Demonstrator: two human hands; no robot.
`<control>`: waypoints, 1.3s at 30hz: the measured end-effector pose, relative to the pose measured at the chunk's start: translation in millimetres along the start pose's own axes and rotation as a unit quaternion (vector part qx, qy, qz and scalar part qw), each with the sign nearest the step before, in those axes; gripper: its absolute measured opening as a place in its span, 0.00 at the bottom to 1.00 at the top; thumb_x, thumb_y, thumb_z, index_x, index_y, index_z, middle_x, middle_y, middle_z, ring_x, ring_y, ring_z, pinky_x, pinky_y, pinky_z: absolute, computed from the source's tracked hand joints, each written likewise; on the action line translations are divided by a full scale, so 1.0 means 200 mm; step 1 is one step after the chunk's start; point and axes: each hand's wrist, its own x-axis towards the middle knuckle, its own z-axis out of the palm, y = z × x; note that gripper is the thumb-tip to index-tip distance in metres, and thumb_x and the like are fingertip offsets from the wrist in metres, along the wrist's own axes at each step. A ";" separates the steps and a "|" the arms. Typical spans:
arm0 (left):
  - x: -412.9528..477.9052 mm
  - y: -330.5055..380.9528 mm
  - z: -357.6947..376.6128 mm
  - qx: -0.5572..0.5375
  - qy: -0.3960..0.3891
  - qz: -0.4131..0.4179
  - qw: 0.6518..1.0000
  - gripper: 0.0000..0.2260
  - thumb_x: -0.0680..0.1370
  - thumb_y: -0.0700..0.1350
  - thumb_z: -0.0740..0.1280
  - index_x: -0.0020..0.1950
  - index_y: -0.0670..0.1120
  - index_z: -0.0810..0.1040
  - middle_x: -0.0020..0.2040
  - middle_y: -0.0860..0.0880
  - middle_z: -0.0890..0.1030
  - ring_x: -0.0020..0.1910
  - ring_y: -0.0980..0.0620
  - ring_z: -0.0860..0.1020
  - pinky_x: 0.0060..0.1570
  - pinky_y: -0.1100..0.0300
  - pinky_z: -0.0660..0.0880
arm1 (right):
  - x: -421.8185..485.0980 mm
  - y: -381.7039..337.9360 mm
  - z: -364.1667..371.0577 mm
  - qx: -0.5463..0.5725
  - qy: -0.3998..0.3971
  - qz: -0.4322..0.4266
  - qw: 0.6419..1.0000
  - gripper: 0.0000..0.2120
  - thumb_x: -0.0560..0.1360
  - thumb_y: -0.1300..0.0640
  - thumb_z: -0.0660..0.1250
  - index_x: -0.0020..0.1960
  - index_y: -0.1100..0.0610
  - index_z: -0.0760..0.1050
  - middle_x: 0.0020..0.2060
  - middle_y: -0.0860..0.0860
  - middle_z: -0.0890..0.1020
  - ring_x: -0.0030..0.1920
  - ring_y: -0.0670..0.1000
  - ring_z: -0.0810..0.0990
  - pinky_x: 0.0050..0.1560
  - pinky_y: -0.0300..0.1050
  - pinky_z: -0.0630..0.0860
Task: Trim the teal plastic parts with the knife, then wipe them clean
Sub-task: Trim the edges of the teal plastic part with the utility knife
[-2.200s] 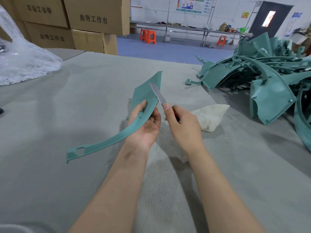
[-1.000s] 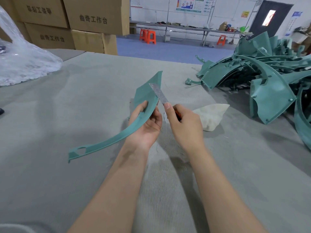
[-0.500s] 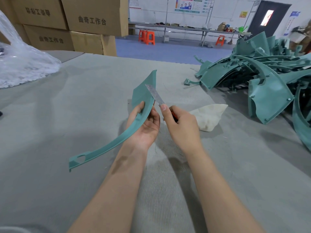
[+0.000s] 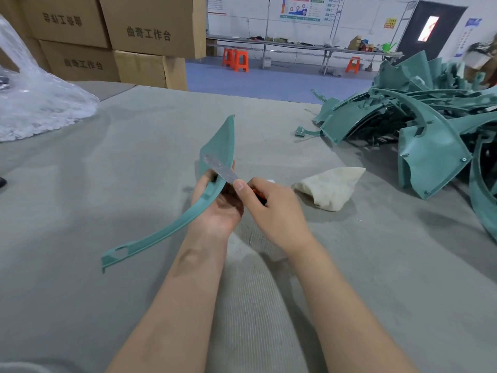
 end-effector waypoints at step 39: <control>0.02 -0.07 -0.01 0.452 -0.049 0.241 0.857 0.05 0.79 0.44 0.66 0.45 0.48 0.81 0.43 0.53 0.84 0.45 0.55 0.81 0.48 0.61 0.77 | 0.01 0.00 -0.33 0.092 -0.078 0.255 0.960 0.16 0.81 0.48 0.59 0.49 0.59 0.79 0.29 0.51 0.78 0.23 0.46 0.73 0.25 0.37 0.71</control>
